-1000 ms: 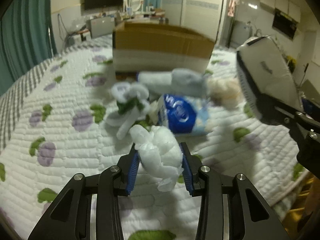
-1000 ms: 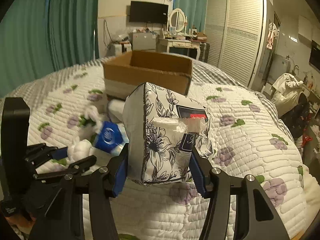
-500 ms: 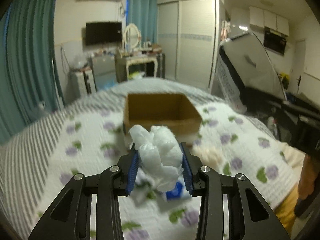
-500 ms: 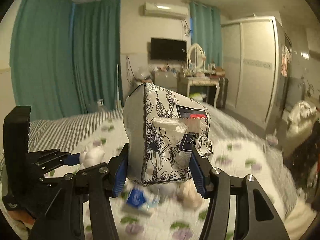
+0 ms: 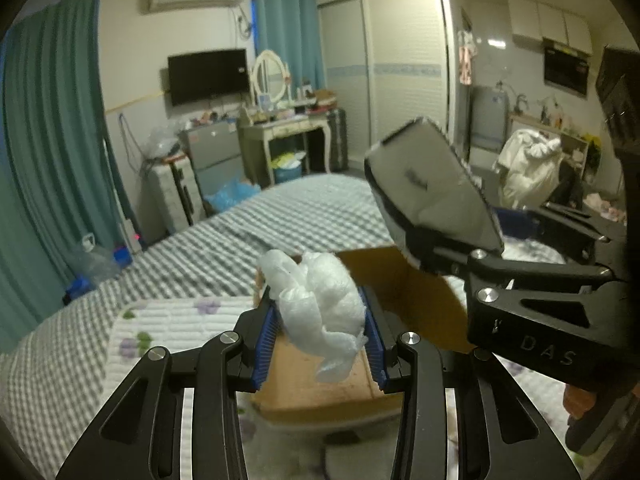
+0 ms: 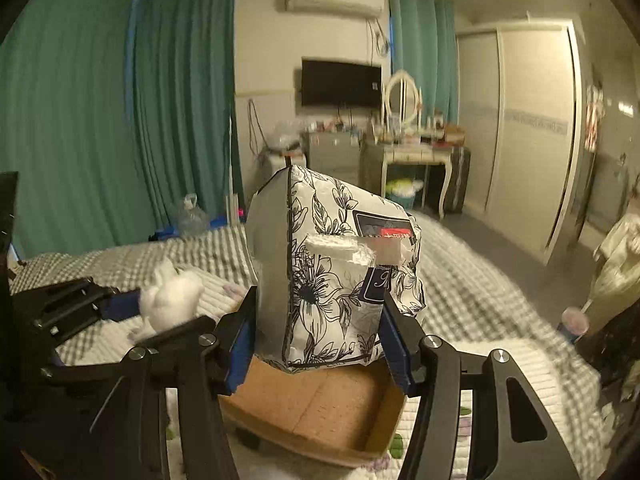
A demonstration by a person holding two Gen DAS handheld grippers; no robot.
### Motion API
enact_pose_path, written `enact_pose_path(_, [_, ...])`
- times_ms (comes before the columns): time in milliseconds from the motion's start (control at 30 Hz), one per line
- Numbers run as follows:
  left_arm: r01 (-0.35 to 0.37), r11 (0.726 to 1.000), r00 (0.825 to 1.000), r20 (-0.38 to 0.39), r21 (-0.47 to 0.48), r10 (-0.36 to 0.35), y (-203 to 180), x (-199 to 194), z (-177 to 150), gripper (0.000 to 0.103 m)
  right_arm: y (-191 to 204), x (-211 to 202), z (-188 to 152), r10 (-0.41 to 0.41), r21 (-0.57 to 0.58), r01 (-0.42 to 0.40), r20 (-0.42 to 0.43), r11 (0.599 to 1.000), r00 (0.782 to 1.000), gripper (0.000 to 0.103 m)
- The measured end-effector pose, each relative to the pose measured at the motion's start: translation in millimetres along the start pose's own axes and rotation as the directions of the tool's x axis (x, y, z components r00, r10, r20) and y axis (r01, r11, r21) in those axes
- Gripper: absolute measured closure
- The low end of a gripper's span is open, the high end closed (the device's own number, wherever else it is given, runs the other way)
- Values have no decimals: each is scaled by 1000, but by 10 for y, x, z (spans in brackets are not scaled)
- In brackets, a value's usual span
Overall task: Organize soft objects
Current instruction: 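Lower both held items into the cardboard box and open both grippers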
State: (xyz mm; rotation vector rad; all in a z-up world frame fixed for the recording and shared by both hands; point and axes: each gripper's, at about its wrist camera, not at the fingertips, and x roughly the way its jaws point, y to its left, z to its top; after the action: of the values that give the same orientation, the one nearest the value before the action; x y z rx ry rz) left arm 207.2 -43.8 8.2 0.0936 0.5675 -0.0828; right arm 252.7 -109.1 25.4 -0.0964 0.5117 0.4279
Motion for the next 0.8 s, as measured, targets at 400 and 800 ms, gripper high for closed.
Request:
enact_pose_path(400, [-48,998,994,-92,28,50,-100,544,-208,24,-479,763,-312,24,79,-11,-159,997,987,31])
enact_pose_path(800, [-104,995,993,57,-2,104,56,-780,54,17,-149,-747,116,-76,60,75,5,995,997,9])
